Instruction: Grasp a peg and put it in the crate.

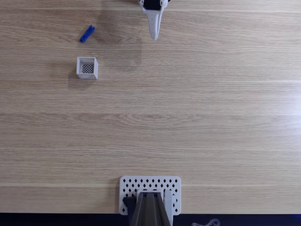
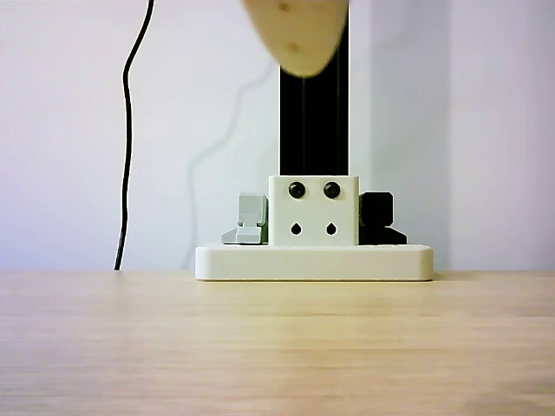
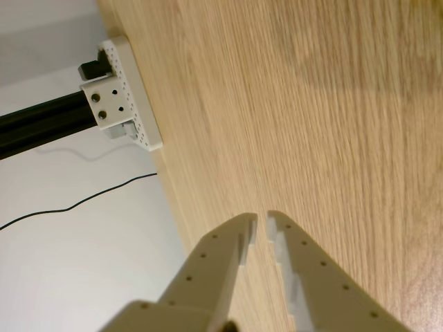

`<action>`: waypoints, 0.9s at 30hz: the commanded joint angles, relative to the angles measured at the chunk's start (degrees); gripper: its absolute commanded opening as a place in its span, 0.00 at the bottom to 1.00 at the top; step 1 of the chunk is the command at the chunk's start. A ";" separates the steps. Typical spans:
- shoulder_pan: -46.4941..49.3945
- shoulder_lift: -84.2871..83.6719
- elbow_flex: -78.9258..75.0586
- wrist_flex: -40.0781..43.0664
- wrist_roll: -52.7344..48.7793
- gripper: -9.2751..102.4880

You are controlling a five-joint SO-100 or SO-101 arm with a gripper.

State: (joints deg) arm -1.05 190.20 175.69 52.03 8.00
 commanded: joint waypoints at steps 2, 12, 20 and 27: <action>-0.44 0.97 -0.44 0.26 0.79 0.08; -0.44 0.97 -0.44 0.26 0.70 0.08; -0.44 0.97 -0.44 0.26 0.53 0.08; -0.53 -3.60 -2.11 0.09 0.18 0.08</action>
State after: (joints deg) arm -1.05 189.93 175.69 52.03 8.00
